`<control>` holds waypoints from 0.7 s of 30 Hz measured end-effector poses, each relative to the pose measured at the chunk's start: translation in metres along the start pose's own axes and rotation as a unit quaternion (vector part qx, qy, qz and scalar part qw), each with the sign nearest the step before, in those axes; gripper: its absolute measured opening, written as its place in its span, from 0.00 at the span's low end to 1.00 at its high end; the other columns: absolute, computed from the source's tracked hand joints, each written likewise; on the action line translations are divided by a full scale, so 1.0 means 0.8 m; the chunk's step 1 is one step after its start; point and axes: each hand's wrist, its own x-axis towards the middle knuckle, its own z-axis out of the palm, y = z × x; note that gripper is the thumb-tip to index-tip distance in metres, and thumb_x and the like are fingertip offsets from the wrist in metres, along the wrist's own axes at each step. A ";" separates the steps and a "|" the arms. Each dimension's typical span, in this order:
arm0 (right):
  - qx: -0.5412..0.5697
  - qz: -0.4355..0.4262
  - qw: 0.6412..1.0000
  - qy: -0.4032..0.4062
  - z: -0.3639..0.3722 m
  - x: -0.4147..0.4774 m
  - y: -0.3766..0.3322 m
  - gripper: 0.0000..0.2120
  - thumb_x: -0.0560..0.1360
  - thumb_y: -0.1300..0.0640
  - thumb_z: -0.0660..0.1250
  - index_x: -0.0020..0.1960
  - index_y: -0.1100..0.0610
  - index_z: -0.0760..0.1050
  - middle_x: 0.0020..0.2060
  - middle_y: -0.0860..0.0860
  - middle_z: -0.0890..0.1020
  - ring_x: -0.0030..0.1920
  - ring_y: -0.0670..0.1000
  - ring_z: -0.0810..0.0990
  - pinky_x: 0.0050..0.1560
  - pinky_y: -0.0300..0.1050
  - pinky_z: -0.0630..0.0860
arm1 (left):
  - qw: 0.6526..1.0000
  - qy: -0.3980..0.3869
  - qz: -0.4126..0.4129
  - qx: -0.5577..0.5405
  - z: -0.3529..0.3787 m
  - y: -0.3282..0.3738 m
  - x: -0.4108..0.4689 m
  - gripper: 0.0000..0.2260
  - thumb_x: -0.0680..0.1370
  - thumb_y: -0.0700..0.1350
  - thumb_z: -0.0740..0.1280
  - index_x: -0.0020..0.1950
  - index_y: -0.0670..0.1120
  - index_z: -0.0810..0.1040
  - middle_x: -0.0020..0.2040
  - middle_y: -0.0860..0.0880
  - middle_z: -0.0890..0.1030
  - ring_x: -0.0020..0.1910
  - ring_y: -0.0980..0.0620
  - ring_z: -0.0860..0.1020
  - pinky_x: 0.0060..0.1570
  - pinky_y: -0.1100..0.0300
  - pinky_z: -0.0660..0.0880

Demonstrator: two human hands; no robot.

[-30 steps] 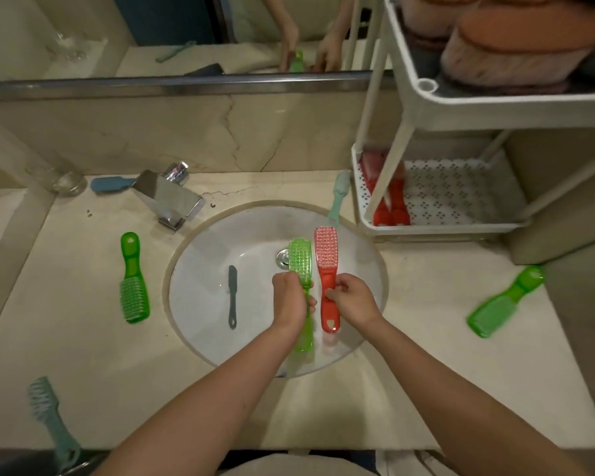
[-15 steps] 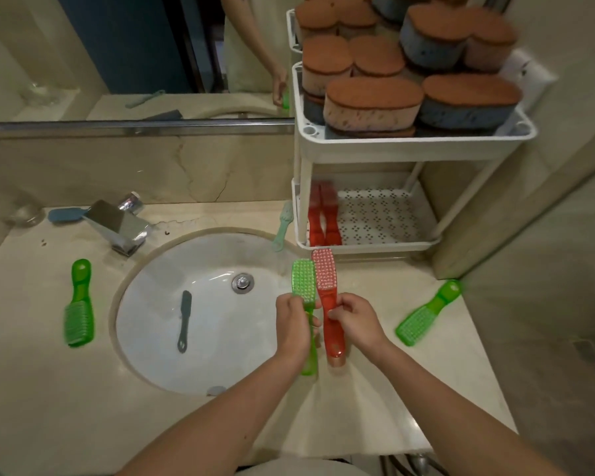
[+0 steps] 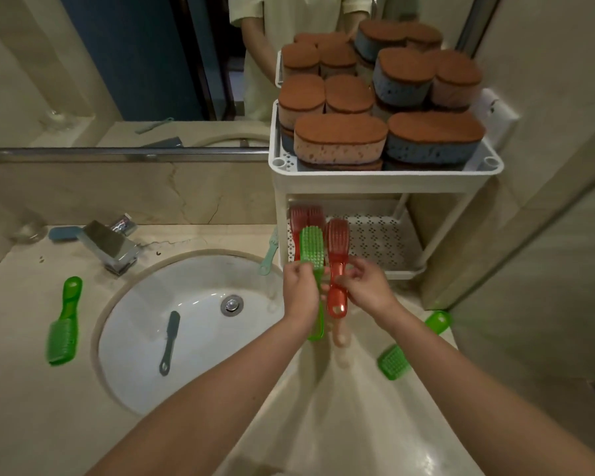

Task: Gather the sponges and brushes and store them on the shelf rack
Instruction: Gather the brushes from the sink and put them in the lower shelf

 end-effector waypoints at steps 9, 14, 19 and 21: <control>-0.069 0.073 0.994 0.035 -0.019 0.089 -0.027 0.11 0.71 0.66 0.70 0.52 0.57 0.74 0.48 0.60 0.82 0.45 0.59 0.81 0.47 0.53 0.78 | 0.997 0.019 -0.069 0.026 0.034 0.033 0.062 0.14 0.80 0.44 0.56 0.59 0.39 0.74 0.43 0.41 0.81 0.30 0.49 0.74 0.29 0.59 0.72; -0.156 0.089 0.984 0.014 -0.022 0.120 -0.024 0.04 0.71 0.60 0.70 0.43 0.52 0.77 0.41 0.55 0.83 0.41 0.54 0.82 0.44 0.48 0.79 | 0.999 0.022 -0.042 0.014 0.035 0.032 0.079 0.09 0.80 0.42 0.56 0.46 0.41 0.73 0.37 0.43 0.77 0.26 0.50 0.71 0.27 0.59 0.68; -0.201 0.079 0.976 -0.029 -0.012 0.138 -0.012 0.06 0.71 0.57 0.68 0.47 0.55 0.82 0.32 0.50 0.81 0.30 0.47 0.76 0.26 0.37 0.71 | 0.999 0.021 -0.044 0.016 0.033 0.024 0.090 0.08 0.80 0.42 0.56 0.50 0.40 0.73 0.39 0.43 0.78 0.28 0.50 0.73 0.28 0.58 0.69; -0.192 0.076 0.978 -0.025 -0.007 0.142 -0.007 0.06 0.70 0.58 0.69 0.46 0.57 0.82 0.32 0.52 0.82 0.32 0.50 0.79 0.33 0.41 0.76 | 0.998 0.023 -0.048 0.020 0.033 0.021 0.093 0.11 0.80 0.42 0.56 0.56 0.37 0.73 0.40 0.42 0.78 0.28 0.50 0.73 0.28 0.58 0.70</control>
